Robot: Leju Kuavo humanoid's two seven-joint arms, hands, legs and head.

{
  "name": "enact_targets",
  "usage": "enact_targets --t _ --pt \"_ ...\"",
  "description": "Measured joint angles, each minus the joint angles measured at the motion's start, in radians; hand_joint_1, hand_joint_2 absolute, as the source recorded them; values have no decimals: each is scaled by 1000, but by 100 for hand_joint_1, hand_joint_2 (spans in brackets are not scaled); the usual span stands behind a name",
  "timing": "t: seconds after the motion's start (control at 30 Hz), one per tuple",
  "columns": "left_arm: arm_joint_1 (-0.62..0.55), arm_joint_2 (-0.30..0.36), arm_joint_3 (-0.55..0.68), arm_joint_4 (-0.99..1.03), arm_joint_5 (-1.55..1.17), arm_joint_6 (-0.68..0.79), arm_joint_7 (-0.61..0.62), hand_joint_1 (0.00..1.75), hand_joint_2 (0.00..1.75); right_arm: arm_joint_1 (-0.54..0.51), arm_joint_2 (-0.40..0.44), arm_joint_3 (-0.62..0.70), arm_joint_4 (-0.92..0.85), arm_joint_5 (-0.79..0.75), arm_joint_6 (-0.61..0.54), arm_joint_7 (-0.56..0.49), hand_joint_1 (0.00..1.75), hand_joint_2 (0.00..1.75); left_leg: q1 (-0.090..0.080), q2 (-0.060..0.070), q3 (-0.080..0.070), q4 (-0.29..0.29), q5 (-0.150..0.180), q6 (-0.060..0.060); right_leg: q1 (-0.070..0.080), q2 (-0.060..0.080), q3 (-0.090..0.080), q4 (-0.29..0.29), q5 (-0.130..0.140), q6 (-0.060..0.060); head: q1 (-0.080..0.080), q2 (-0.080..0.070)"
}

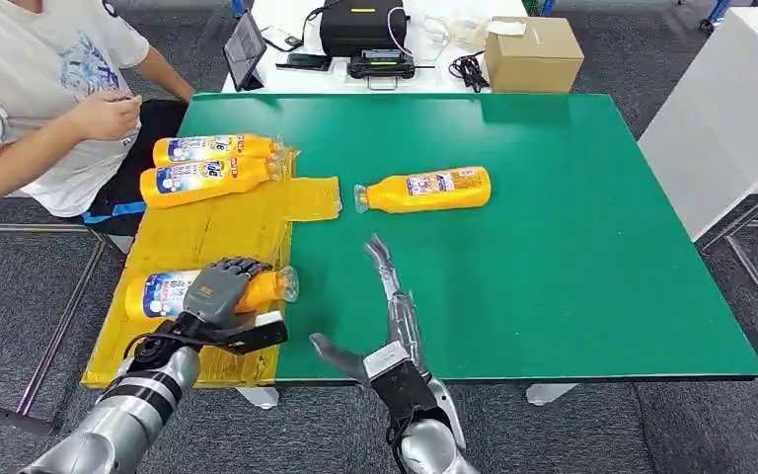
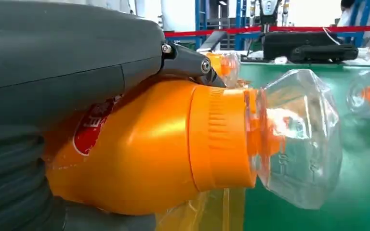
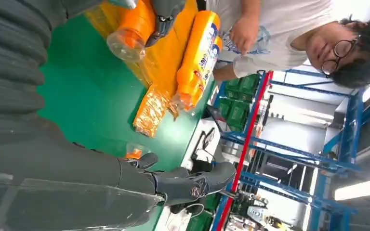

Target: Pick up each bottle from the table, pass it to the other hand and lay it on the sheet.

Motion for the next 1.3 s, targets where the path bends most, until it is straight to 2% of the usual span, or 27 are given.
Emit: enact_targets --t 0.17,0.2,0.23,0.27,0.53,0.57,0.9,1.17,1.3 --pt "-2 4 -14 15 -41 -14 30 175 175 -1 0 0 8 0 14 0 0 175 0 0 0 0 0 0 0 0 1 0 0 0 0 0" --pt "-2 4 -16 16 -42 -17 32 134 175 -1 0 0 10 0 15 0 0 175 0 0 1 0 0 0 0 0 1 0 0 0 0 0" --pt "-3 4 -18 18 -38 -23 32 38 175 -1 0 0 12 0 16 0 0 175 0 0 1 0 0 0 0 0 1 0 0 0 0 0" --pt "-5 4 -18 21 -28 -33 32 2 175 -1 0 0 14 0 16 1 0 175 0 0 2 0 0 0 0 0 2 0 0 0 0 0" --pt "-34 -2 19 26 154 -244 -17 0 175 0 0 -4 16 12 13 4 0 175 0 0 7 0 -1 -1 0 0 6 0 0 0 0 0" --pt "-34 -3 26 26 166 -265 -20 0 0 0 0 -4 16 14 13 4 0 175 0 0 7 0 -1 -1 0 0 6 0 0 0 0 0" --pt "-36 -11 110 23 449 -599 -82 0 0 0 6 -13 29 17 20 12 0 175 0 -4 10 0 0 -1 0 -1 12 0 -1 -1 0 0" --pt "-33 -11 131 23 490 -651 -85 0 0 -5 10 -16 49 15 25 12 0 175 0 -5 11 0 0 -1 0 -2 13 0 -1 -1 0 0" --pt "-34 -7 134 24 559 -744 -81 0 0 -10 10 -16 58 14 31 12 0 175 0 -5 12 -1 0 -1 0 -2 14 0 -1 -1 0 0"
